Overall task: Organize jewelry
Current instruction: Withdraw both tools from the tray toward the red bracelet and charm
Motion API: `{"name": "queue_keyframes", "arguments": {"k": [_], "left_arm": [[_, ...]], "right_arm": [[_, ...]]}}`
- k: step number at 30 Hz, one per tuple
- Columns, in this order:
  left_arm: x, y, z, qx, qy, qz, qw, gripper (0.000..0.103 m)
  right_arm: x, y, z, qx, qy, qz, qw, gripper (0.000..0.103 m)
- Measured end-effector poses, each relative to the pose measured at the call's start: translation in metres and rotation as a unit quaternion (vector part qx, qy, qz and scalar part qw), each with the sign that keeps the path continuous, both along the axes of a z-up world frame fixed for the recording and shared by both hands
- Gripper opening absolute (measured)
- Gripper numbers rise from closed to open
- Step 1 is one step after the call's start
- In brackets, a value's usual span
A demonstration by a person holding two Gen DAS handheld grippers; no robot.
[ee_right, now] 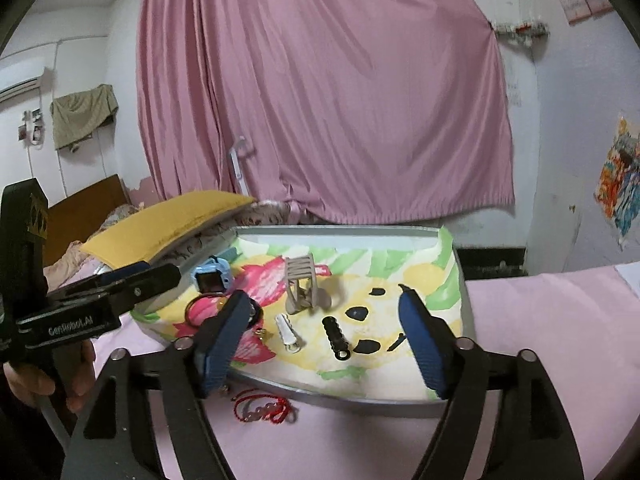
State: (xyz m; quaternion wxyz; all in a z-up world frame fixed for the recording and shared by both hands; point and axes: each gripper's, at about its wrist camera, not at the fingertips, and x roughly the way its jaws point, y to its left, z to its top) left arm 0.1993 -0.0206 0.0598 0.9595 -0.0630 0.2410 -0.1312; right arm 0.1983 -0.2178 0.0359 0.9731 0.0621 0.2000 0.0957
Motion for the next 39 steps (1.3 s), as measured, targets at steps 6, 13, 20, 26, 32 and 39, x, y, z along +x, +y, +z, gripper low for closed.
{"name": "queue_keyframes", "arguments": {"k": [6, 13, 20, 26, 32, 39], "left_arm": [[-0.027, 0.011, 0.009, -0.013, -0.041, 0.016, 0.9989, 0.099], [-0.060, 0.010, 0.011, 0.001, -0.064, 0.009, 0.9979, 0.102], [-0.084, 0.011, 0.005, 0.029, -0.064, -0.003, 0.9975, 0.102], [-0.090, 0.011, -0.003, 0.048, -0.045, -0.008, 0.9978, 0.102], [-0.078, 0.008, -0.015, 0.061, 0.000, -0.027, 0.9977, 0.102], [-0.056, 0.003, -0.033, 0.056, 0.069, -0.054, 0.9946, 0.090]], "right_arm": [[-0.037, -0.004, 0.008, -0.005, -0.042, -0.003, 0.999, 0.092], [-0.063, -0.002, 0.010, -0.011, -0.067, 0.010, 0.998, 0.101], [-0.078, 0.002, 0.005, -0.036, -0.066, 0.023, 0.997, 0.101], [-0.081, 0.001, -0.002, -0.049, -0.043, 0.031, 0.997, 0.101], [-0.070, 0.002, -0.014, -0.067, 0.011, 0.045, 0.997, 0.101], [-0.044, 0.009, -0.030, -0.077, 0.089, 0.066, 0.991, 0.096]]}}
